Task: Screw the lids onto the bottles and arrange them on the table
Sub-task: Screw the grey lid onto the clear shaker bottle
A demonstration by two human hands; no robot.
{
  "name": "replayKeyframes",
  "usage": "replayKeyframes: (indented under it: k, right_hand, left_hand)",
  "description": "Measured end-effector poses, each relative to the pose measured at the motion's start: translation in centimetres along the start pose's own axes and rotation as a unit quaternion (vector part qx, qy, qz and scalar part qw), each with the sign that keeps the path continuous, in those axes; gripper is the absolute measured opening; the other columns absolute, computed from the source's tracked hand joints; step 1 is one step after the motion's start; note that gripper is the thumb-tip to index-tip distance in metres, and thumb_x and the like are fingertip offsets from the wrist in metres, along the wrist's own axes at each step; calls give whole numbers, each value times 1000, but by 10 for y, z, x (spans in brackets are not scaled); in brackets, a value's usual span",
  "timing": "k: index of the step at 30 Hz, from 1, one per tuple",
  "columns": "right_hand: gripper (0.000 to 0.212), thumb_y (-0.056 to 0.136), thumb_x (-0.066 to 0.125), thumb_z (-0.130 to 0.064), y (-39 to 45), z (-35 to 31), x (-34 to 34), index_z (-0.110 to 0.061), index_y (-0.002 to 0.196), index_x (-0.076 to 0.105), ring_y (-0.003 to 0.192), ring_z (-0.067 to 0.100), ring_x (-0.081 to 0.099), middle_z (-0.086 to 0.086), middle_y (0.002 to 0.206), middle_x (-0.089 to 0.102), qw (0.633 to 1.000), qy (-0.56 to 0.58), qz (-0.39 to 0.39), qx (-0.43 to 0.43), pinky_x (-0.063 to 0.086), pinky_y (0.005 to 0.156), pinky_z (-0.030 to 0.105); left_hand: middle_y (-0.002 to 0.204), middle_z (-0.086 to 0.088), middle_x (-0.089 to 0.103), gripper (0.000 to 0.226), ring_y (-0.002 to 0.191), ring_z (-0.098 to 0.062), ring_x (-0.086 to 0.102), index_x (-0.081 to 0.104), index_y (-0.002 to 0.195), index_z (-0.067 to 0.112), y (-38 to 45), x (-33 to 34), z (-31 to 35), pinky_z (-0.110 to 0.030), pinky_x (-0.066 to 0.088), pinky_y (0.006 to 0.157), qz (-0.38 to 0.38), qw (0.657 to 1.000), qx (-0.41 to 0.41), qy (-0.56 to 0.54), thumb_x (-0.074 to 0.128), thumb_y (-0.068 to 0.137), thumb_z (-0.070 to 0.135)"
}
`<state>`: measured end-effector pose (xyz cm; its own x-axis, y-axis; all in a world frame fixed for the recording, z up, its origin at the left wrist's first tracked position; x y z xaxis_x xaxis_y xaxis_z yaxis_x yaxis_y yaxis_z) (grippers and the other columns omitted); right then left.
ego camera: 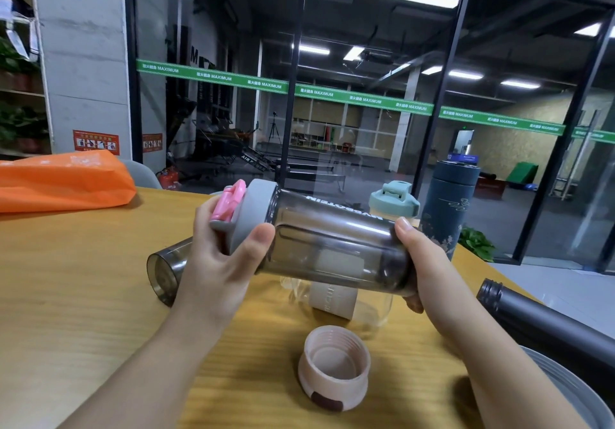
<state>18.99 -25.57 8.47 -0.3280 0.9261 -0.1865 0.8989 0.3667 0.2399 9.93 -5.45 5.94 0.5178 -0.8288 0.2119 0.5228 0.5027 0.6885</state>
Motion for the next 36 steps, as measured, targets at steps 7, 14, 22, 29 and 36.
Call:
replayKeyframes:
  k: [7,14,22,29,36]
  right_hand:
    - [90,62,39,-88,1,12,5,-44,140,29,120,13,50,-4,134,50,973,-135,96,-164,45,97,38]
    - [104,65,73,-60,3,13,15,-43,147,10,146,18,-2,-8,156,14,788,-454,172,-379,-6,117,48]
    - [108,50,90,-25,-2,7,32,-28,141,32,136,22,31,-1,141,45,715,-504,231,-426,-5,115,50]
    - [99,51,86,-18,1,16,32,-26,136,35,129,24,36,2,139,49,735,-458,270,-421,20,110,46]
    - [104,48,90,-20,7,18,22,-20,134,32,124,22,37,10,135,52,787,-401,285,-372,22,101,36]
  left_hand:
    - [90,12,55,63,68,15,58,39,103,40,-7,7,4,-1,42,61,22,1000,-2,21,67,56,70]
    - [100,1,53,51,70,12,57,34,103,38,-13,15,1,-4,44,64,14,999,-24,18,68,68,49]
    - [121,-9,44,72,102,-6,54,30,115,42,-14,17,2,-13,44,80,-39,997,66,25,67,62,74]
    - [152,21,10,100,139,-15,33,-1,146,44,-16,9,-11,-36,38,105,-110,981,101,121,63,71,66]
    - [153,30,4,71,132,24,16,2,138,61,-19,5,-19,-2,26,99,-87,990,-3,107,27,76,84]
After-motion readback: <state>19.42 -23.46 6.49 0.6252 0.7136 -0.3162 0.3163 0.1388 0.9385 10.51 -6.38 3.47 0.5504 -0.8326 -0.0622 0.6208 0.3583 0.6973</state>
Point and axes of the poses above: each hand's wrist, its own y-axis towards the middle knuckle, its own x-axis out of the palm, z = x × y, the point moved 1 cm from there along y, towards the middle knuckle
